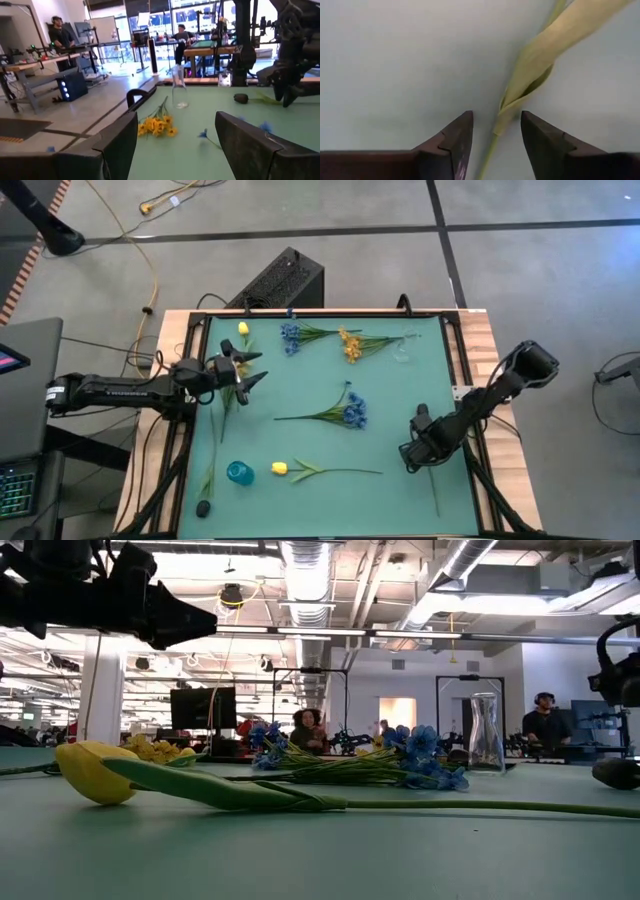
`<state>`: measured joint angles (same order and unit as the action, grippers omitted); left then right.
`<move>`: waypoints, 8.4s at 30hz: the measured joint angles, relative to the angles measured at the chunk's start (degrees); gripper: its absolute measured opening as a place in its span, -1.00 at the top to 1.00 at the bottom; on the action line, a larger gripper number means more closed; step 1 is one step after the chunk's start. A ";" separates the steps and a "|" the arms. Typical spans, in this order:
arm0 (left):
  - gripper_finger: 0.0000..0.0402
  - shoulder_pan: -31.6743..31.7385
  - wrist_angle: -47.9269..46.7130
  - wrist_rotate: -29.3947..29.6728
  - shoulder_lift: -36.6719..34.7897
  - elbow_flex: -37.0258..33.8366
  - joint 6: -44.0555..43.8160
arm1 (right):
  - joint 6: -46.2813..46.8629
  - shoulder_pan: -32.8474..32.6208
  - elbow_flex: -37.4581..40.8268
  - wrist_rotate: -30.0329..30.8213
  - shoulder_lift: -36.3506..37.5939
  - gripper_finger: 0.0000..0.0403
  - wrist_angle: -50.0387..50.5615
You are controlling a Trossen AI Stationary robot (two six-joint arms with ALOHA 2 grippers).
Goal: Sort flowers into vase by color
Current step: Put the right black flower into the blue flower vase, then put the black flower into the blue flower vase
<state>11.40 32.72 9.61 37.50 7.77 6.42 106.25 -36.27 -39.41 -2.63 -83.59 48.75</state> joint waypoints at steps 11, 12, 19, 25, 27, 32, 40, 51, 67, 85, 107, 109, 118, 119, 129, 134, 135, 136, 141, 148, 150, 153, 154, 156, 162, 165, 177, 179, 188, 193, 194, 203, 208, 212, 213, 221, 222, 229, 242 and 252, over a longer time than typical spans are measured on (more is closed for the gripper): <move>-0.27 0.00 -2.00 0.00 0.00 0.00 -0.66 | 1.42 1.45 1.42 3.35 0.18 0.89 -4.31; -0.27 -0.02 -2.00 0.00 0.00 0.00 -0.66 | 1.23 1.83 1.22 3.47 0.18 0.92 -4.33; -0.27 -0.01 -1.98 0.12 0.00 0.00 -0.99 | -3.23 4.61 -3.08 15.76 -0.17 0.81 -2.62; -0.27 -0.01 -1.95 0.17 0.00 0.00 -1.10 | -12.62 7.51 -9.13 27.89 2.30 0.89 -2.60; -0.27 -0.01 -1.97 0.17 0.00 0.00 -1.10 | -16.73 8.41 -10.91 31.65 3.78 0.90 -2.56; -0.27 0.00 -2.02 0.22 0.00 0.00 -1.58 | -29.31 9.62 -13.61 41.12 8.09 0.87 -7.76; -0.27 0.00 -2.34 0.24 0.00 0.00 -1.71 | -68.80 10.09 -13.69 48.24 10.53 0.88 -40.03; -0.27 -0.01 -2.48 0.23 0.00 0.00 -2.15 | -91.39 13.31 -13.74 42.82 10.15 0.88 -59.64; -0.27 0.00 -3.71 0.26 0.00 0.00 -2.39 | -101.75 25.56 -13.78 5.92 -3.74 0.88 -95.57; -0.27 -0.02 -6.90 3.90 0.00 0.00 -2.26 | -100.89 27.82 -25.86 -6.37 -18.22 0.88 -104.52; -0.27 -0.02 -13.55 6.25 0.00 0.00 -1.33 | -103.28 26.07 -47.15 -11.05 -32.16 0.88 -96.77; -0.27 -0.02 -14.49 6.26 0.00 0.00 -1.42 | -103.74 25.70 -47.16 -11.01 -32.08 0.88 -97.58; -0.27 -0.02 -15.09 7.52 -0.01 0.00 -1.77 | -104.17 24.45 -49.41 -9.32 -36.70 0.88 -103.27; -0.27 0.01 -15.01 8.02 -0.02 0.00 -1.75 | -103.87 24.41 -50.66 -9.33 -38.10 0.88 -103.52; -0.27 0.00 -15.48 10.29 0.00 0.00 -1.65 | -101.93 24.67 -55.99 -12.65 -40.08 0.88 -98.90; -0.27 0.00 -15.55 10.32 0.00 0.00 -1.32 | -102.28 24.34 -55.99 -12.52 -40.37 0.88 -99.36; -0.27 -0.01 -15.54 10.32 0.00 0.00 -1.34 | -102.24 24.28 -55.99 -12.52 -40.46 0.88 -99.12; -0.27 0.00 -15.53 10.32 -0.02 0.00 -1.36 | -102.26 24.26 -55.99 -12.51 -40.54 0.88 -98.90; -0.27 0.00 -15.51 10.32 -0.01 0.00 -1.38 | -104.48 24.35 -55.99 -12.07 -40.54 0.88 -99.06; -0.27 -0.02 -15.31 10.42 -0.01 0.00 -1.12 | -104.04 24.26 -56.10 -10.47 -42.79 0.88 -101.78; -0.27 -0.02 -15.24 10.52 -0.02 0.00 -1.10 | -103.44 24.26 -56.64 -10.39 -44.21 0.88 -102.45; -0.27 -0.02 -15.20 10.58 -0.02 0.00 -1.10 | -102.40 24.28 -56.97 -10.56 -44.39 0.88 -102.15; -0.27 -0.02 -15.24 10.58 0.00 0.00 -1.07 | -102.39 24.30 -57.06 -10.56 -44.29 0.88 -102.27; -0.27 -0.02 -15.24 10.58 -0.01 0.00 -1.07 | -102.35 24.30 -57.17 -10.58 -44.15 0.88 -101.71; -0.27 -0.02 -15.27 10.58 0.00 0.00 -1.07 | -102.22 24.45 -57.10 -10.72 -44.22 0.88 -97.78; -0.27 -0.02 -15.27 10.57 0.00 0.00 -1.07 | -102.26 24.50 -57.09 -10.73 -44.24 0.88 -96.61; -0.27 -0.02 -15.27 10.56 -0.02 0.00 -1.07 | -103.63 24.50 -57.08 -10.75 -44.22 0.88 -94.31; -0.27 -0.02 -15.27 10.57 -0.01 0.00 -1.06 | -103.71 24.52 -57.08 -10.75 -44.22 0.87 -93.61; -0.27 -0.02 -15.27 10.64 -0.02 0.00 -1.05 | -103.71 24.52 -57.08 -10.76 -44.22 0.79 -93.22; -0.27 -0.02 -15.27 10.67 -0.02 0.00 -1.05 | -103.70 24.52 -57.06 -10.77 -44.22 0.75 -92.55; -0.27 -0.02 -15.27 10.67 -0.02 0.00 -1.05 | -103.48 24.52 -57.07 -10.77 -44.22 0.75 -92.43; -0.27 -0.02 -15.29 10.71 -0.02 0.00 -1.05 | -98.92 25.22 -57.06 -11.10 -44.22 0.74 -89.87; -0.27 0.00 -15.29 10.71 -0.02 0.00 -1.05 | -97.96 25.60 -58.48 -13.74 -44.22 0.72 -85.29; -0.27 -0.01 -15.30 10.73 -0.02 0.00 -1.04 | -97.68 25.86 -62.06 -14.29 -44.22 0.57 -77.21; -0.27 -0.01 -15.31 10.72 -0.01 0.00 -0.92 | -97.67 25.88 -62.96 -14.29 -44.21 0.51 -74.85; -0.27 -0.01 -15.33 10.73 -0.01 0.00 -0.62 | -98.16 26.10 -69.06 -14.18 -44.19 -0.06 -61.86; -0.27 -0.02 -15.33 10.73 -0.02 0.00 -0.62 | -98.54 26.20 -70.03 -14.18 -44.19 -0.12 -59.07; -0.27 -0.01 -15.80 10.73 -0.01 0.00 -0.61 | -100.76 27.10 -78.57 -14.05 -44.19 -0.29 -35.13; -0.27 0.00 -16.98 10.75 0.00 0.00 -0.59 | -98.92 29.40 -88.08 -13.90 -44.19 -0.29 0.10; -0.27 -0.02 -17.78 10.75 0.00 -0.01 -0.59 | -99.00 30.42 -88.07 -10.57 -44.02 -0.29 12.89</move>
<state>11.38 14.94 20.36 37.50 7.76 5.82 7.25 -5.85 -127.48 -13.20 -127.61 61.65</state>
